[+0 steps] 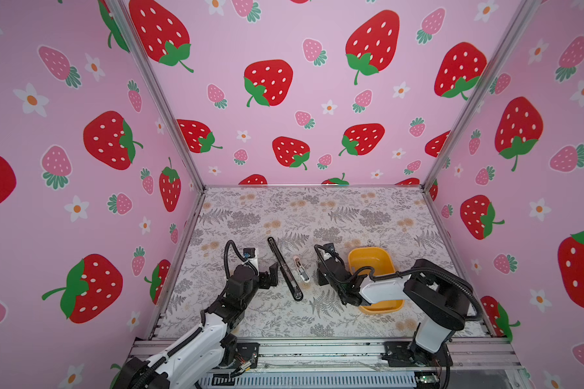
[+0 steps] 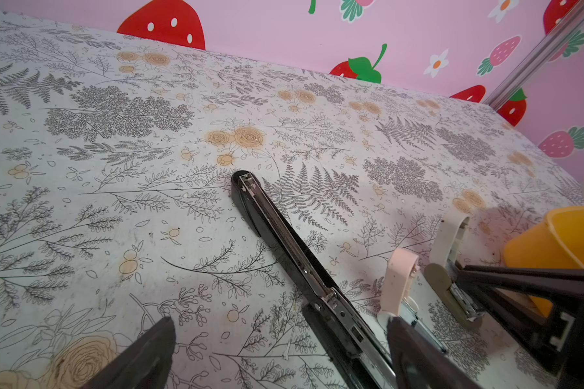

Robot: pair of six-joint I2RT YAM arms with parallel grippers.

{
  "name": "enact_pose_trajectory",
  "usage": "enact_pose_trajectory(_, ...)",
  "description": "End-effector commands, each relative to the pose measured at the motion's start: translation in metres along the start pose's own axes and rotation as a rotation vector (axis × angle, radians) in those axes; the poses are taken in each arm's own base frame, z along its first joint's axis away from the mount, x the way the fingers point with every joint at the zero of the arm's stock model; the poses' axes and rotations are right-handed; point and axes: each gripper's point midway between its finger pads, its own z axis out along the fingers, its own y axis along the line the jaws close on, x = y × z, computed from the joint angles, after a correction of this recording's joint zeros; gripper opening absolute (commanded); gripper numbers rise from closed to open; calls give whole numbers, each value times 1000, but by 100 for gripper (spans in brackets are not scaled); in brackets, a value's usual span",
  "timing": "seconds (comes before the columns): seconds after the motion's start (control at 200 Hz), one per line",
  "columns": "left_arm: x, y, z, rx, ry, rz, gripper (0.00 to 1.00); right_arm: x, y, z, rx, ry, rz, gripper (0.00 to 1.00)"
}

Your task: Load the staples into the stapler

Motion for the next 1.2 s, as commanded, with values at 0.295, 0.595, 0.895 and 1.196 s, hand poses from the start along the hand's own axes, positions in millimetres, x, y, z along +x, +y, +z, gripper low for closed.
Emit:
enact_pose_trajectory(0.295,-6,1,0,-12,-12,-10,99,16,-4,0,15,34,2,5)
enact_pose_trajectory(0.595,-6,1,0,-12,-12,-11,99,25,-2,-13,6,52,-10,5)
enact_pose_trajectory(0.895,-7,1,0,-12,-12,-11,99,34,-4,-14,26,65,-13,6)
enact_pose_trajectory(1.196,-7,1,1,-12,-9,-10,99,32,-3,-15,26,59,-15,14)
